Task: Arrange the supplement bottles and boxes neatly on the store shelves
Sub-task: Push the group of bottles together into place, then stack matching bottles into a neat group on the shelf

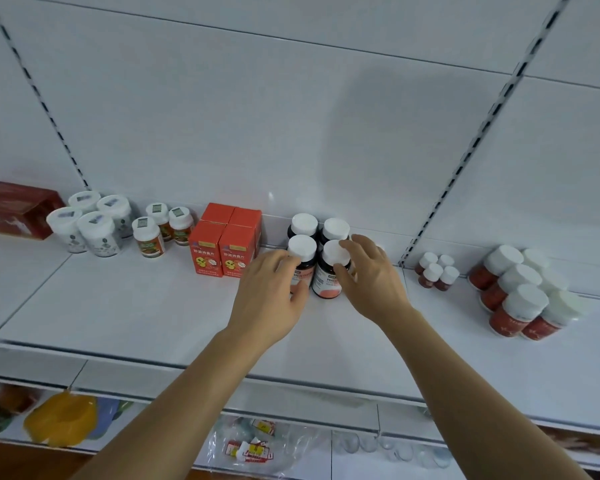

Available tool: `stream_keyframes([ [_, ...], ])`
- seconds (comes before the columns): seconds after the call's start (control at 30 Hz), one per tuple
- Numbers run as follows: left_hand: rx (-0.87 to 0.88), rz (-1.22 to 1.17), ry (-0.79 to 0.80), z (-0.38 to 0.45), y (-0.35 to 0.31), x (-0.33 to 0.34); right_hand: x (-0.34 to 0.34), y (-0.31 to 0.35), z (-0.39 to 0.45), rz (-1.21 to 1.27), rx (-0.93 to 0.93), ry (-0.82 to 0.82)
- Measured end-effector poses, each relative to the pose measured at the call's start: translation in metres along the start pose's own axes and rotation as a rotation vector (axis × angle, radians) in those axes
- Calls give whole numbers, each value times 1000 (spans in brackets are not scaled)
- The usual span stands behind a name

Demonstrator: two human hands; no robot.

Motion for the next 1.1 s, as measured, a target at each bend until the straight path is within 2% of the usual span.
stream_keyframes([
  [0.3, 135, -152, -65, 22, -70, 35, -54, -52, -34, -143, 69, -55],
  [0.47, 160, -240, 19, 32, -131, 83, -91, -116, -64, -212, 156, -95],
  [0.63, 171, -318, 73, 44, -191, 141, -128, -191, -83, -175, 194, -165],
  [0.73, 32, -441, 166, 54, -220, 187, -149, -246, -90, -55, 267, -200],
  [0.8, -140, -561, 193, 60, -233, 216, -151, -290, -93, 19, 322, -152],
  [0.9, -325, -697, 211, 70, -248, 252, -144, -345, -92, 55, 299, -68],
  [0.97, -453, -792, 204, 73, -252, 270, -137, -370, -92, 227, 350, -19],
  [1.1, -607, -930, 167, 74, -252, 299, -98, -397, -102, 800, 598, 134],
])
Point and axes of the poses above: each hand's wrist, its own z-axis towards the middle knuckle, its own x-axis out of the palm, y = z × x, the point moved 8 cm from there along z, towards the middle knuckle, and after that the axes turned 11 degrees about -z, right-handed, at the moved point
